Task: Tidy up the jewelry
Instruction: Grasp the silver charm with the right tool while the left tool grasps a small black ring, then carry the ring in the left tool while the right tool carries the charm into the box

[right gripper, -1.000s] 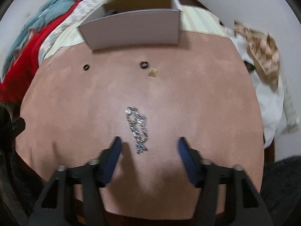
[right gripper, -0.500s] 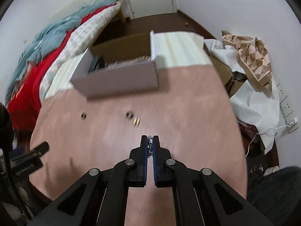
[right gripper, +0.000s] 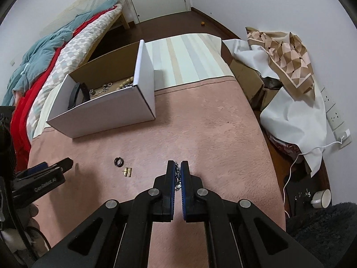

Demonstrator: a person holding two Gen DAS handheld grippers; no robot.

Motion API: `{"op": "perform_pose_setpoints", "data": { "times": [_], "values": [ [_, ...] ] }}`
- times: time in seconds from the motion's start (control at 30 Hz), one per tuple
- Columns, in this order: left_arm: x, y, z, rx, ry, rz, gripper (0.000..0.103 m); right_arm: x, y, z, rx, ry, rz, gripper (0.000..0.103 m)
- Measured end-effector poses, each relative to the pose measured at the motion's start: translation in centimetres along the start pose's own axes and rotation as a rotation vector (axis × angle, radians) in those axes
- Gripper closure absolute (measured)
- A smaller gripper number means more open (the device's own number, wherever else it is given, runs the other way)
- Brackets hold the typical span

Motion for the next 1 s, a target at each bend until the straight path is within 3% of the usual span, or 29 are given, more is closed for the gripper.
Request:
{"op": "perform_pose_setpoints", "data": {
  "times": [0.03,0.3,0.5,0.7,1.0],
  "values": [
    [-0.1,-0.2,0.0,0.005,-0.003,-0.002,0.062,-0.1,-0.1,0.1,0.0,-0.003,-0.002,0.098],
    [-1.3,-0.4,0.4,-0.015,-0.029,-0.033,0.093,-0.5,-0.2,0.6,-0.005,-0.009,-0.008,0.098],
    [-1.7,0.4,0.1,-0.031,-0.025,-0.044,0.093,-0.6,1.0,1.2,-0.021,-0.019,0.006,0.098],
    [-2.8,4.3,0.8,-0.087,-0.021,-0.103,0.093,0.3,4.8,3.3,-0.076,-0.02,0.074,0.098],
    [-4.7,10.9,7.6,-0.181,-0.053,-0.238,0.093,3.6,10.7,10.2,-0.159,0.019,0.23,0.098]
  ]
}}
Point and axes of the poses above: each gripper's, at about its wrist camera, not at the fingertips, and y roughly against the way its jaws point, x to its left, z to its top, the point moved 8 cm from there along -y, roughly the way its jaws point, and after that the axes turned 12 degrees about -z, right-handed, at the moved point
